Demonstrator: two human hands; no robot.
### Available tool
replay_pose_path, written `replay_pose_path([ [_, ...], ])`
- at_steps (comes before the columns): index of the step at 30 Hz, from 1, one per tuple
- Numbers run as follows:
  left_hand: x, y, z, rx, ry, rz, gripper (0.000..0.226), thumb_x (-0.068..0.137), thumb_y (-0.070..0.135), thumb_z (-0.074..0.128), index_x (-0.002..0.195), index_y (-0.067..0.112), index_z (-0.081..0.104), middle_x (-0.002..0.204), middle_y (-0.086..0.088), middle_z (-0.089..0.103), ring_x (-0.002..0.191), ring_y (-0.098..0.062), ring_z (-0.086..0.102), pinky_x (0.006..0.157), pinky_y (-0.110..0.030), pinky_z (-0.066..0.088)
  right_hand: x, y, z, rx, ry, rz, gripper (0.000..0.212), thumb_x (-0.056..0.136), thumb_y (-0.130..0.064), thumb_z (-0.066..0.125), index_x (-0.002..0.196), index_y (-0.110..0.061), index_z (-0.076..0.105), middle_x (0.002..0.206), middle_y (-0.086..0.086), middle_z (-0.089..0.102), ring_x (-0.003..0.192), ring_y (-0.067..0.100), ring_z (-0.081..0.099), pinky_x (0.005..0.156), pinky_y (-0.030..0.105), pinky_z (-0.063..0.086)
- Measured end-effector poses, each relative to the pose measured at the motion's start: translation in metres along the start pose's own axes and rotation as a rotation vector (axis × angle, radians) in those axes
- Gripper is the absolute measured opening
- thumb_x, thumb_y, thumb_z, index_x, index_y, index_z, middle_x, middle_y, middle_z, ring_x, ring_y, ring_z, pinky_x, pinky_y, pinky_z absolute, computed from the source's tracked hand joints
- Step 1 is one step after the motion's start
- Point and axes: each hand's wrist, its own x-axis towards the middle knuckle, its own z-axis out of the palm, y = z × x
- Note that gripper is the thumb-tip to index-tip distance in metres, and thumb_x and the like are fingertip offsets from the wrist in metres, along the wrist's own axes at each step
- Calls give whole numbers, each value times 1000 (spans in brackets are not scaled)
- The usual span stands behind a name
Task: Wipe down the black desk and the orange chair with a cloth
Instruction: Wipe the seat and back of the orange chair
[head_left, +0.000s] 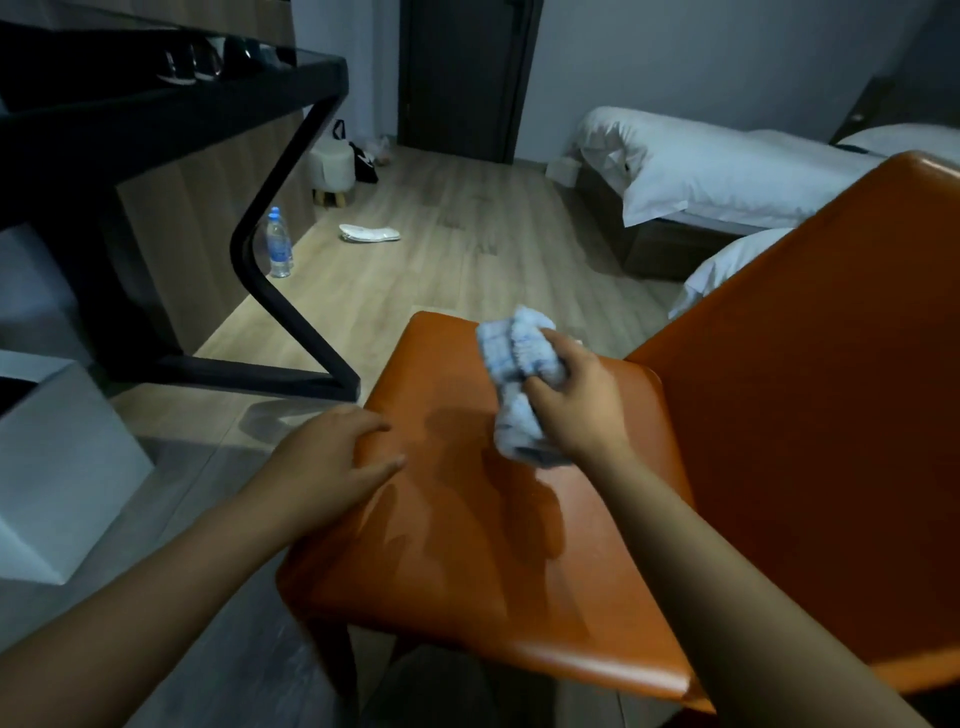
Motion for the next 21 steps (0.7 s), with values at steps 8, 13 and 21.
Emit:
replay_pose_path([
  [8,-18,38,31,26,-49,85,50,87,49,61,132,28,54,133,6,50,108,-10,49,82,-24,34,-72,66,-75,-294,152,258,36,78,-21,54,114,-22,57,98,2,62,96,28,59,74,35,49],
  [13,-28,44,48,-13,-82,108,47,88,46,62,130,26,55,120,9,51,93,-5,52,75,-23,40,-104,94,-62,-488,-154,595,74,89,-51,44,150,-21,14,157,15,10,143,36,7,114,50,18],
  [21,-42,27,48,36,-61,91,47,87,47,61,129,26,54,111,12,49,92,-3,47,70,-18,35,-103,85,-38,-423,-91,539,76,89,-47,47,151,-17,14,155,21,13,143,36,10,116,48,16],
])
